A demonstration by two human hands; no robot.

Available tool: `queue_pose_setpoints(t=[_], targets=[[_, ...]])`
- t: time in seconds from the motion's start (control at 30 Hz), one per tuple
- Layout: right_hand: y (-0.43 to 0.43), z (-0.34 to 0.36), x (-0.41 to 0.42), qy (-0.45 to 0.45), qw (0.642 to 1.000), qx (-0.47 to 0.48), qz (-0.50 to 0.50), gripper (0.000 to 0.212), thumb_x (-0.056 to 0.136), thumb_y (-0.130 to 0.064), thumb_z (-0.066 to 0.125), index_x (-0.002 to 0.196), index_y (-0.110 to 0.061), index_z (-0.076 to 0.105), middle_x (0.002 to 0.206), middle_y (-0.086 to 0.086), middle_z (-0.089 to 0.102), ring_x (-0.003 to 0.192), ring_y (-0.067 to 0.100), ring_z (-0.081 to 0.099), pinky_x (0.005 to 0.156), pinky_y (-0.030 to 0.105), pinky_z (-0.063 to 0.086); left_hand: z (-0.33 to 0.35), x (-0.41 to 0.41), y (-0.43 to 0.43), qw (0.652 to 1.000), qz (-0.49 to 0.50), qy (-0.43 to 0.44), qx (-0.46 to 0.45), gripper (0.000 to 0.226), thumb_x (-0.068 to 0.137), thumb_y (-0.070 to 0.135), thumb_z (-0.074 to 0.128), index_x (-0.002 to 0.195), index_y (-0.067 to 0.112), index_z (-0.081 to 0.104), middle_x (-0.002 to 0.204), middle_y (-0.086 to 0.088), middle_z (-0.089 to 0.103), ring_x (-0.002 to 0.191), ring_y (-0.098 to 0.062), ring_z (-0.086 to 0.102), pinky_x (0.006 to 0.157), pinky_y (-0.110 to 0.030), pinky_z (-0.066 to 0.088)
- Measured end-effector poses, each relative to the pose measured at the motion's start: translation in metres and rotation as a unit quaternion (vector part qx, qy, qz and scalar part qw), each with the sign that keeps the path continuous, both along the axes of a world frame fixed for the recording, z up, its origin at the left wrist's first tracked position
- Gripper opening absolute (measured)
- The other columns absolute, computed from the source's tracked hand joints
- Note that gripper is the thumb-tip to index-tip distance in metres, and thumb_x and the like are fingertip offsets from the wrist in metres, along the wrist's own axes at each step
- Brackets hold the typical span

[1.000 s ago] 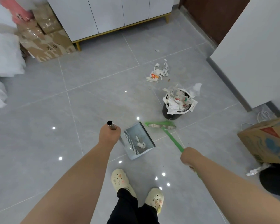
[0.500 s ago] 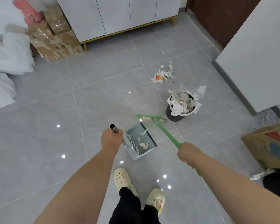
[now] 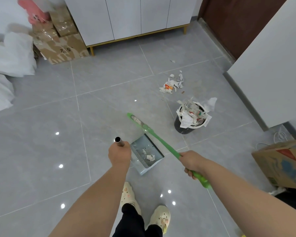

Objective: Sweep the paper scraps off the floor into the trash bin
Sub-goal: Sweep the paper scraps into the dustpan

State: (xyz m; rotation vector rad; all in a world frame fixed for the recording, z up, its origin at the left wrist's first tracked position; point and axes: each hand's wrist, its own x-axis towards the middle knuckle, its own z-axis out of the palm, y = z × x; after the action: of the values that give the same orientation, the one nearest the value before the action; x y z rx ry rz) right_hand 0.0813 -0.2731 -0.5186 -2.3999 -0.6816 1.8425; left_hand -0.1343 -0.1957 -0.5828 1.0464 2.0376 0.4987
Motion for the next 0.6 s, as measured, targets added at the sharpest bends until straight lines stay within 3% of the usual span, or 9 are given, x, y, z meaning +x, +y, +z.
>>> queue_pose_setpoints(t=[0.17,0.27,0.37,0.53,0.6], targets=[[0.026,-0.008,-0.004,-0.039,0.999,-0.001,0.038,0.046,0.093,0.002,0.027,0.135,-0.008,0.046,0.058,0.013,0.045,0.042,0.018,0.038,0.041,0.019,0.030,0.001,-0.002,0.026,1.000,0.019,-0.013,-0.002,0.031,0.089,0.016,0.047,0.059,0.008,0.045,0.056,-0.004,0.044,0.057,-0.026,0.046,0.058,-0.028,0.037],[0.043,-0.015,-0.003,-0.070,0.994,0.009,0.078,0.044,0.094,-0.001,0.028,0.133,-0.006,0.047,0.061,0.013,0.048,0.041,0.021,0.043,0.039,0.023,0.035,0.001,0.001,0.050,0.999,0.029,-0.033,0.005,0.025,0.089,0.017,0.049,0.073,0.002,0.059,0.061,-0.006,0.050,0.062,-0.028,0.051,0.060,-0.029,0.041],[0.071,-0.016,0.001,-0.083,0.993,0.030,0.082,0.039,0.096,-0.003,0.029,0.129,-0.007,0.049,0.065,0.013,0.049,0.040,0.022,0.045,0.036,0.021,0.036,0.005,0.008,0.074,0.999,0.030,-0.043,0.010,0.025,0.090,0.018,0.048,0.073,0.004,0.060,0.059,-0.006,0.051,0.062,-0.027,0.051,0.061,-0.029,0.041],[0.142,-0.007,0.026,-0.097,0.994,0.029,0.045,0.025,0.095,0.000,0.030,0.112,-0.005,0.048,0.052,0.015,0.051,0.018,0.016,0.041,0.027,0.015,0.033,0.015,0.032,0.127,1.000,-0.003,-0.028,0.006,0.027,0.090,0.023,0.048,0.071,0.005,0.056,0.065,-0.010,0.050,0.062,-0.025,0.048,0.060,-0.030,0.039],[0.172,0.004,0.048,-0.109,0.993,0.041,-0.008,0.021,0.096,-0.001,0.031,0.084,-0.001,0.049,0.037,0.009,0.050,0.015,0.009,0.039,0.025,0.013,0.030,0.019,0.048,0.156,1.000,-0.018,-0.023,0.012,0.032,0.090,0.024,0.049,0.074,0.000,0.062,0.067,-0.012,0.053,0.065,-0.027,0.051,0.063,-0.031,0.042]])
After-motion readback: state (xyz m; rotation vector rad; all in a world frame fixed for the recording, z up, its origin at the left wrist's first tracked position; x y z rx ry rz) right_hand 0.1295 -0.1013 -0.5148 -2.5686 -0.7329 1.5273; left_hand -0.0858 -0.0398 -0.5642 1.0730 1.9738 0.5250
